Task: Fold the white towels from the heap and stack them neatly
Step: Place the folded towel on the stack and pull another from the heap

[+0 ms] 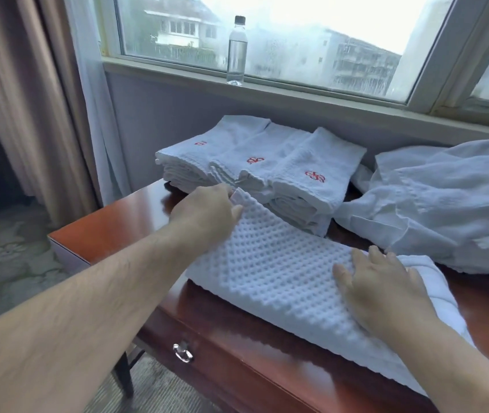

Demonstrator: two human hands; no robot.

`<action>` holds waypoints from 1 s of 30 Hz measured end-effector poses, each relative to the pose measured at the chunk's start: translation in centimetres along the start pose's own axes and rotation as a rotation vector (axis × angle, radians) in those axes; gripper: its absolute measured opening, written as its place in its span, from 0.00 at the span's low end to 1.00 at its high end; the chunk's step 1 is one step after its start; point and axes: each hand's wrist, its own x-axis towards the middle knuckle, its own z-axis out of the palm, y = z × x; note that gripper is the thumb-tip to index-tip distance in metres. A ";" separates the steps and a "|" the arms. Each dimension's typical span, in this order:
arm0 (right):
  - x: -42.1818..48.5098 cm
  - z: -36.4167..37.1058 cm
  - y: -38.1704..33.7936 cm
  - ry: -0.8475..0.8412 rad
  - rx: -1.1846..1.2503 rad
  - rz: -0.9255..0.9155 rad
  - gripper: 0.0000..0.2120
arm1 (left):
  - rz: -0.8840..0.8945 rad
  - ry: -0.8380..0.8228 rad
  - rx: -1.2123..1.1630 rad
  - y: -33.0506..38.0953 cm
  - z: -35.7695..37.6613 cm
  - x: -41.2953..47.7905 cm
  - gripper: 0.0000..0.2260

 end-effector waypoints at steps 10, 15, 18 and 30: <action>-0.6 1.1 0.5 0.044 -0.074 -0.039 0.30 | -0.158 -0.242 0.083 -0.5 2.4 -1.7 0.18; -1.1 -0.3 1.4 0.112 -0.095 -0.058 0.29 | 0.186 0.124 0.145 2.1 2.3 -2.9 0.17; -0.8 -0.6 3.4 0.080 -0.142 -0.083 0.33 | 0.541 -0.129 -0.019 5.7 3.4 -4.3 0.23; -1.0 1.8 9.1 0.114 0.458 -0.142 0.25 | 0.516 -0.456 0.162 8.4 7.8 -5.5 0.33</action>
